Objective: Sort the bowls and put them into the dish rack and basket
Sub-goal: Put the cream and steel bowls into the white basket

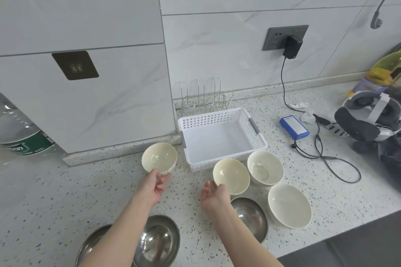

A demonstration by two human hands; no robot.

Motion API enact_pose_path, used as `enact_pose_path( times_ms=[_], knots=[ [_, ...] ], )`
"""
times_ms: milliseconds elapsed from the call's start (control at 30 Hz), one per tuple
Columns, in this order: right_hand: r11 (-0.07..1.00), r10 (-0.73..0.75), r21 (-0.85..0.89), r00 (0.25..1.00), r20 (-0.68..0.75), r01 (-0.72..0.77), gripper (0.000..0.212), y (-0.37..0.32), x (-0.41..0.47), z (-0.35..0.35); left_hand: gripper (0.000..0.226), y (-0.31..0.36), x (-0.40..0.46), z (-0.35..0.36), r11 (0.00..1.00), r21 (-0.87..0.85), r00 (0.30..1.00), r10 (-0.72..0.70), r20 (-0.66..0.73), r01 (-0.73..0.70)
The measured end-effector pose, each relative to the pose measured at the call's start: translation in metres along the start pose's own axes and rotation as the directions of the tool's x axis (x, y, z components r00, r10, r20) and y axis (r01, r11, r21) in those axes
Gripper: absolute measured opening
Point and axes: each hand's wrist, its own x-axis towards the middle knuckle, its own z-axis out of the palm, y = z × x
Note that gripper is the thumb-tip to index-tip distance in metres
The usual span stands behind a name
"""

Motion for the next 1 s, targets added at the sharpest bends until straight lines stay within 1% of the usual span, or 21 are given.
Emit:
enact_pose_path(
  times_ms=[100, 233, 333, 433, 533, 700, 833, 900, 1000],
  knots=[
    [0.998, 0.055, 0.0, 0.998, -0.007, -0.055, 0.026, -0.001, -0.006, 0.004, 0.013, -0.001, -0.007, -0.008, 0.999, -0.035, 1.0, 0.003, 0.016, -0.002],
    [0.991, 0.134, -0.011, 0.991, -0.004, -0.134, 0.026, 0.004, -0.014, 0.009, 0.013, 0.0, -0.015, -0.018, 0.999, -0.046, 1.0, 0.017, 0.008, -0.017],
    [0.987, 0.158, 0.009, 0.987, 0.022, -0.159, 0.029, 0.009, -0.02, 0.011, 0.013, 0.002, -0.021, -0.023, 0.999, -0.039, 0.999, 0.031, -0.014, -0.031],
    [0.987, 0.162, 0.012, 0.987, 0.018, -0.162, 0.029, 0.011, -0.028, 0.01, 0.012, 0.005, -0.026, -0.028, 0.998, -0.033, 0.999, 0.048, -0.017, -0.049],
    [0.99, 0.144, 0.007, 0.99, 0.015, -0.144, 0.027, 0.014, -0.034, 0.008, 0.01, 0.01, -0.03, -0.03, 0.997, -0.025, 0.997, 0.072, 0.001, -0.072],
    [0.992, 0.125, 0.033, 0.992, 0.02, -0.125, 0.018, 0.016, -0.048, 0.01, 0.014, 0.016, -0.038, -0.03, 0.996, -0.024, 0.995, 0.09, 0.031, -0.089],
    [0.995, 0.096, 0.024, 0.992, 0.081, -0.098, 0.02, 0.014, -0.061, 0.012, 0.017, 0.02, -0.044, -0.027, 0.994, -0.023, 0.993, 0.108, 0.052, -0.107],
    [0.999, 0.051, -0.01, 0.989, 0.137, -0.05, 0.023, 0.011, -0.069, 0.013, 0.017, 0.021, -0.047, -0.025, 0.993, -0.021, 0.991, 0.119, 0.067, -0.118],
    [0.994, -0.063, -0.071, 0.978, 0.198, 0.079, 0.021, 0.003, -0.078, 0.016, 0.017, 0.023, -0.051, -0.021, 0.991, -0.014, 0.987, 0.135, 0.088, -0.135]
  ],
)
